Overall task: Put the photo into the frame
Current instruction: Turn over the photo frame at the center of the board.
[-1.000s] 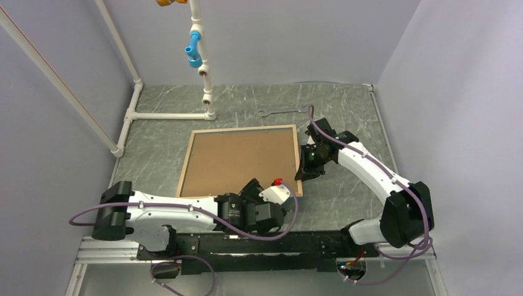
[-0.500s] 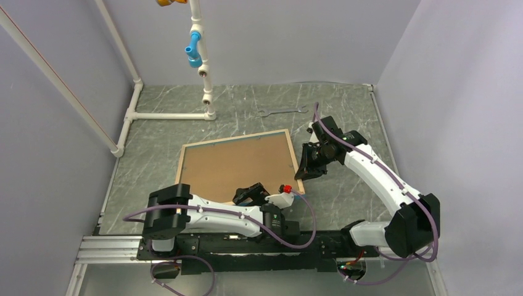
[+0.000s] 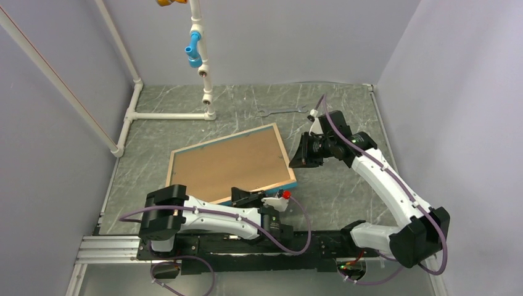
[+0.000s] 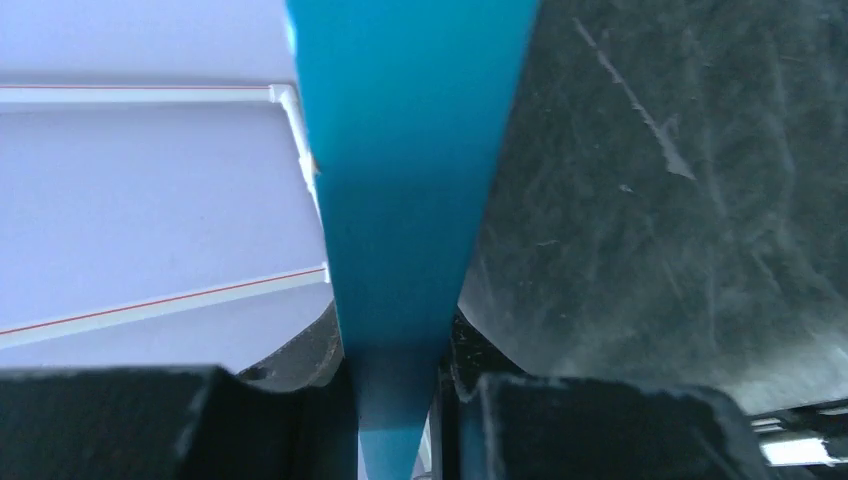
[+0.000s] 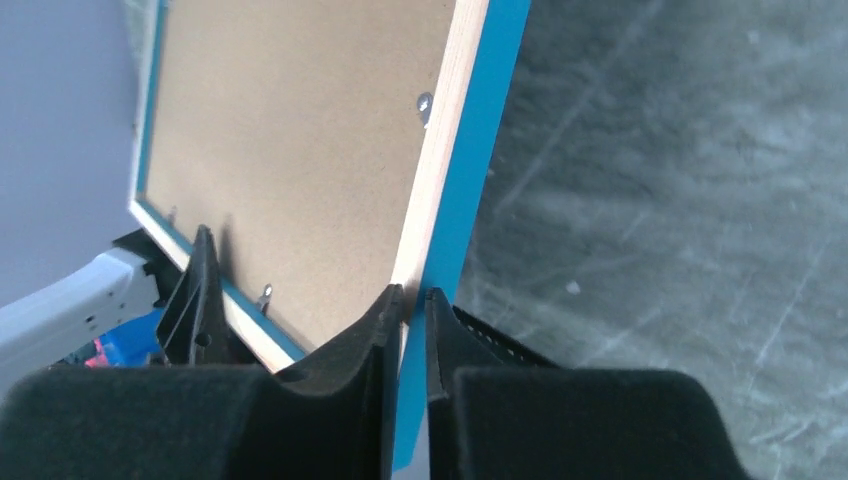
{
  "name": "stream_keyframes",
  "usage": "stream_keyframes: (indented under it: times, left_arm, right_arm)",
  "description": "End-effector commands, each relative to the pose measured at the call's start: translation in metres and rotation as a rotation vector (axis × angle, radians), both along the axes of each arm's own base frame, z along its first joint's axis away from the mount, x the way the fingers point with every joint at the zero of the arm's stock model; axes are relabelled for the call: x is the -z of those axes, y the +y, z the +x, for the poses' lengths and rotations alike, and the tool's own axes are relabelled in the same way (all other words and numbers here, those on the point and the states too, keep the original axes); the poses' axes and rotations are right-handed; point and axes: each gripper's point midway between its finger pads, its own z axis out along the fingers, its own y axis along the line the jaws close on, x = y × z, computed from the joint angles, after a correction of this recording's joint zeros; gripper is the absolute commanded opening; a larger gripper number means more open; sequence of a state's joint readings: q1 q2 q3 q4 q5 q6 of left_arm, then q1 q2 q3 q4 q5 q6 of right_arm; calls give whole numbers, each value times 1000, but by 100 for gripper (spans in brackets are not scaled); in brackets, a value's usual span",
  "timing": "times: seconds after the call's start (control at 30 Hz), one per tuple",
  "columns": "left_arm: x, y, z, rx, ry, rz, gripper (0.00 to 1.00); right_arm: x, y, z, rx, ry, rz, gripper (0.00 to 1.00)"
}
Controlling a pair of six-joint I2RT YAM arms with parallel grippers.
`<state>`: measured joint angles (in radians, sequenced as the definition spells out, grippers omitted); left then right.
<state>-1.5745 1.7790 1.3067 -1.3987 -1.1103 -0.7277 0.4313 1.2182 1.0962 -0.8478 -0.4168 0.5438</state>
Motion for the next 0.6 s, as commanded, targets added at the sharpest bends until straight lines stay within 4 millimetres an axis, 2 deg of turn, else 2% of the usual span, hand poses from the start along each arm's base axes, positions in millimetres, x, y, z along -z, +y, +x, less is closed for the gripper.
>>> stream_keyframes:
  times: [0.0, 0.03, 0.13, 0.37, 0.57]
  left_arm:
    - [-27, -11, 12, -94, -109, -329, 3]
    - [-28, -10, 12, -98, -112, -333, 0]
    - [-30, -8, 12, -106, -115, -340, 0]
    - [-39, -2, 10, -128, -101, -400, 0]
    - [-53, -1, 1, -125, -42, -516, 0]
  right_arm:
    - [-16, 6, -15, -48, 11, 65, 3]
    - [-19, 8, -14, -53, 4, 73, 4]
    - [-29, 9, -12, -55, -30, 89, 11]
    - [-57, -1, 4, -1, -179, 73, 64]
    - [-95, -5, 12, 3, -350, 112, 90]
